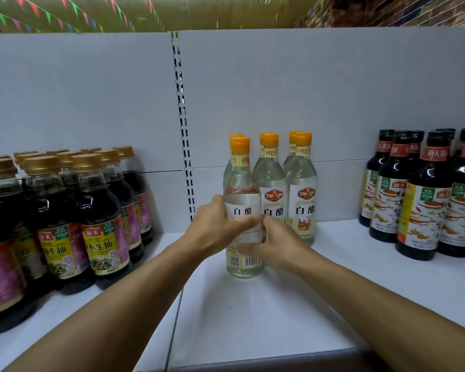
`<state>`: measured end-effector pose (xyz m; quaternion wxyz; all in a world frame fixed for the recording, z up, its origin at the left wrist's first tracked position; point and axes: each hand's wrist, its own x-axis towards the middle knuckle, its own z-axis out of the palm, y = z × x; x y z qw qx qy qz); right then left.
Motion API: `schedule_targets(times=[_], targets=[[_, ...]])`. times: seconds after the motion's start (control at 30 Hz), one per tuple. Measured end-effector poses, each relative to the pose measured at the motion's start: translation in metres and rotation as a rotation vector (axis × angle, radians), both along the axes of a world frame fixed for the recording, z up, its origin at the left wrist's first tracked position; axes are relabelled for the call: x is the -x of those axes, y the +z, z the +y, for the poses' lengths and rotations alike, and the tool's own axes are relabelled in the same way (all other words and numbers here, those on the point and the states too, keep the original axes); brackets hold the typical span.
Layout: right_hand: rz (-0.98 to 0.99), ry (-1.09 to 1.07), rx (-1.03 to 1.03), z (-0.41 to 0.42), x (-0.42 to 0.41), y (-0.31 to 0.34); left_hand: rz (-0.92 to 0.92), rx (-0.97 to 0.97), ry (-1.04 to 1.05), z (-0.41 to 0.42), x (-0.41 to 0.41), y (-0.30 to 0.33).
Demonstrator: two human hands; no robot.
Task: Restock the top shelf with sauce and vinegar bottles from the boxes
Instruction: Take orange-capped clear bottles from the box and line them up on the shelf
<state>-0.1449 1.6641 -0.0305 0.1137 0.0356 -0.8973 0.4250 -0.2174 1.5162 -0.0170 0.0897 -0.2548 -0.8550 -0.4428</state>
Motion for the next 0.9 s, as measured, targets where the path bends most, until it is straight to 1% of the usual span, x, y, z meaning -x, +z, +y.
schedule_targets(times=[0.43,0.9], targets=[[-0.023,-0.053,0.000,0.002,0.016,-0.008,-0.022,0.025,0.027,0.006,0.016,-0.002],[-0.006,-0.071,0.015,0.004,0.022,-0.008,-0.070,0.058,0.022,0.009,0.015,0.004]])
